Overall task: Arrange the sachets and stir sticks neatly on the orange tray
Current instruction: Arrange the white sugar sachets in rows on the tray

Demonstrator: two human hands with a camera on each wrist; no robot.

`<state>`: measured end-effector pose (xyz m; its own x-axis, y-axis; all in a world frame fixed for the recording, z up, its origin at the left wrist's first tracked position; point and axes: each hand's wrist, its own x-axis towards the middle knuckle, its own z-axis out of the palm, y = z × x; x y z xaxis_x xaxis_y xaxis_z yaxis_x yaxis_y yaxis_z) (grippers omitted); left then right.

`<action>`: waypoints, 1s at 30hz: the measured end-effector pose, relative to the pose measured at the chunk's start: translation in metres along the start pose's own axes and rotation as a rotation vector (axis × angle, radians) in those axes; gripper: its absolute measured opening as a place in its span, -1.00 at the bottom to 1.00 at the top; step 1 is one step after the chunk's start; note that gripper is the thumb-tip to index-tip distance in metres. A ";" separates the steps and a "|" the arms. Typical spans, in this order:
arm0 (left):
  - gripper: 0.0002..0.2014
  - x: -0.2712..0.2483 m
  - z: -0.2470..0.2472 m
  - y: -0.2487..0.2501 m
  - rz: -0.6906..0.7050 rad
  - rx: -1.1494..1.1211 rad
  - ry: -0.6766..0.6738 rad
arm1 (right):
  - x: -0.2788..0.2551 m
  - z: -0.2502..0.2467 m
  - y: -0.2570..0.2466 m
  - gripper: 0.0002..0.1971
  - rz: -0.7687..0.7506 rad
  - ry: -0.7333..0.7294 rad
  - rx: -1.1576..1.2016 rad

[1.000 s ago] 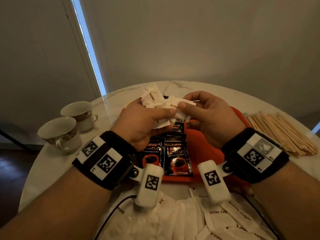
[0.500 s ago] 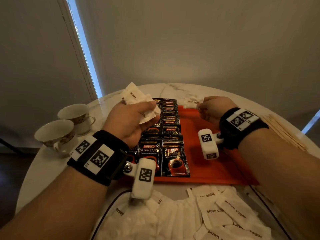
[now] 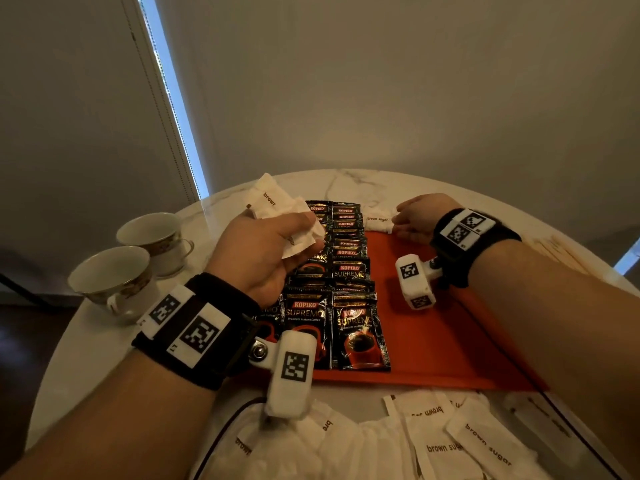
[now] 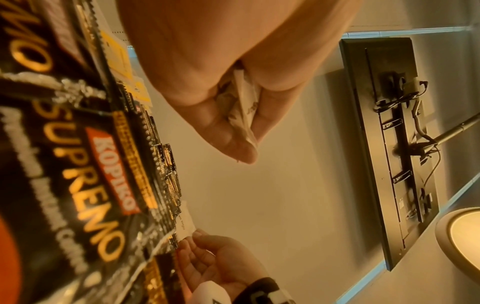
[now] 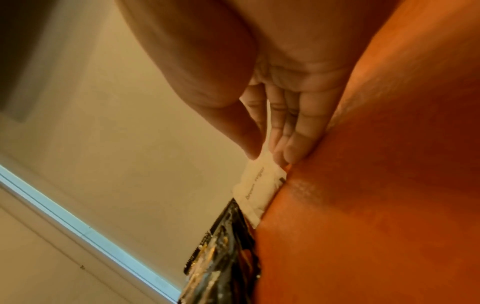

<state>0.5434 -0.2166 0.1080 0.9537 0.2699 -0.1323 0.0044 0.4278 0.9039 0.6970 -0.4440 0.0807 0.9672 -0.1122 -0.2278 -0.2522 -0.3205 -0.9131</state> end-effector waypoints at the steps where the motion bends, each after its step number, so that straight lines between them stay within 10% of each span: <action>1: -0.71 0.000 0.000 0.000 0.000 -0.001 -0.002 | -0.005 0.001 -0.003 -0.72 0.011 0.010 0.017; 19: -0.74 -0.011 0.004 0.005 -0.106 -0.063 -0.082 | -0.032 0.010 -0.008 -0.80 0.099 -0.123 -0.044; 30: -0.56 -0.024 0.007 -0.001 -0.136 -0.009 -0.329 | -0.141 0.012 -0.011 -0.87 -0.379 -0.397 -0.023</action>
<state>0.5228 -0.2294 0.1133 0.9904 -0.0816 -0.1114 0.1363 0.4486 0.8833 0.5634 -0.4135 0.1190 0.9262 0.3770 0.0016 0.1199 -0.2904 -0.9494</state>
